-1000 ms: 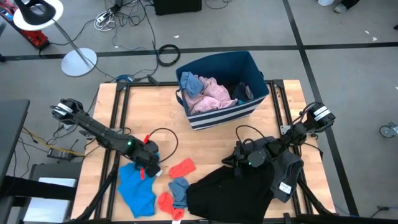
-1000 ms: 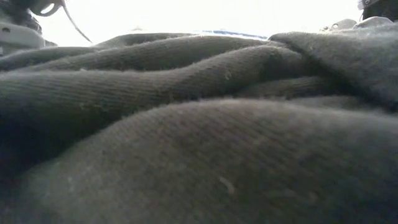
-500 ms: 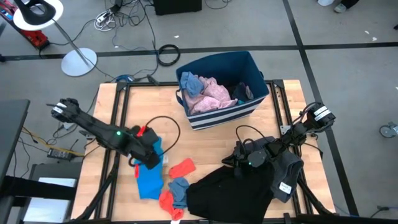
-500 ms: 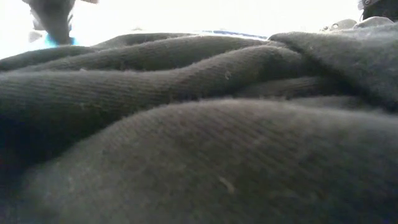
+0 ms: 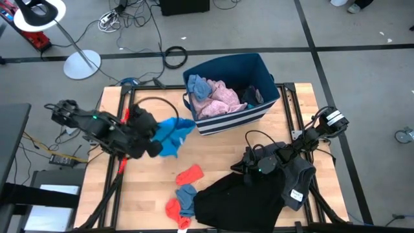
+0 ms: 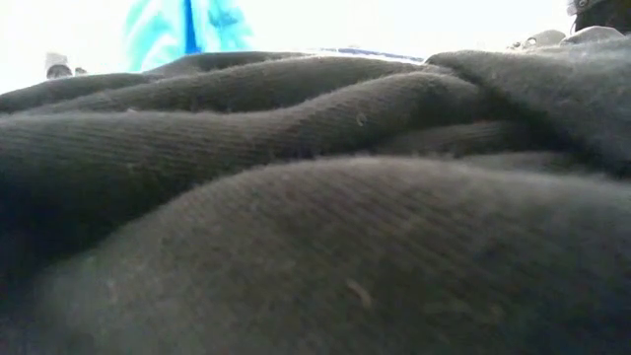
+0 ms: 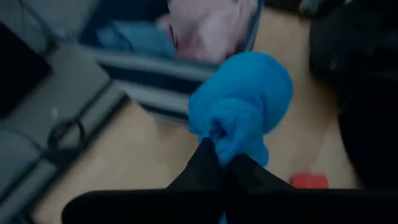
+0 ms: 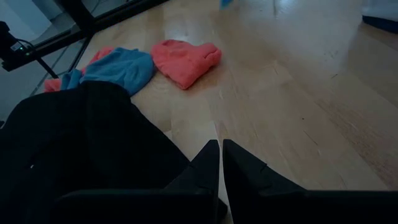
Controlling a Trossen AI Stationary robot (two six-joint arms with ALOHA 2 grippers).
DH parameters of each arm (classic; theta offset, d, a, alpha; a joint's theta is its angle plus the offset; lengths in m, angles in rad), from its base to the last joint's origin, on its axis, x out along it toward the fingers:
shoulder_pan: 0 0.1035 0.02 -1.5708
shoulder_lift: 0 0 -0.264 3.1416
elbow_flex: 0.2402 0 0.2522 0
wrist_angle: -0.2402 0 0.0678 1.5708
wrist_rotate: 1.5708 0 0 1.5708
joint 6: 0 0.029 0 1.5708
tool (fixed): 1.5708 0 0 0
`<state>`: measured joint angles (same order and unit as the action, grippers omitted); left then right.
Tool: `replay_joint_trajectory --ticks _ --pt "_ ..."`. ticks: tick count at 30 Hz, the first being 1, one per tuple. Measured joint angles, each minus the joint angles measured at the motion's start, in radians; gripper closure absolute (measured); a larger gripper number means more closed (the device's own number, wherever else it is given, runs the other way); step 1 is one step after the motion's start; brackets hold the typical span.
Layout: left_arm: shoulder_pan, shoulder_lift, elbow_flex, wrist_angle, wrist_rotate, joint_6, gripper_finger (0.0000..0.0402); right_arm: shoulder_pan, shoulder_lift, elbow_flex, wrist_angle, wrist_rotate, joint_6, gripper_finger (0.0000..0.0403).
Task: Sort clothes
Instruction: Put the blue shorts in the blue laundry bin organizer
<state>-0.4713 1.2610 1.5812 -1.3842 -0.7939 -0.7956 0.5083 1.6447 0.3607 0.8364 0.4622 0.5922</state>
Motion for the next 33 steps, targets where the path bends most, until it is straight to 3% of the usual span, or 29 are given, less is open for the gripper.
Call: replay_joint_trajectory --ticks 7,15,23,33 --pt "0.044 0.0 0.144 0.015 -0.1 0.139 0.0401 0.0 0.0 0.0 0.0 0.0 0.0 0.0379" --pt "0.165 0.0 0.2 0.204 -0.097 0.394 0.0401 0.0 0.0 0.0 0.0 0.0 0.0 0.0379" --pt "0.303 0.001 0.206 0.504 0.049 0.655 0.0401 0.0 0.0 0.0 0.0 0.0 0.0 0.0379" --pt "0.474 0.046 0.206 0.816 0.305 0.803 0.0401 0.0 0.0 0.0 0.0 0.0 0.0 0.0379"
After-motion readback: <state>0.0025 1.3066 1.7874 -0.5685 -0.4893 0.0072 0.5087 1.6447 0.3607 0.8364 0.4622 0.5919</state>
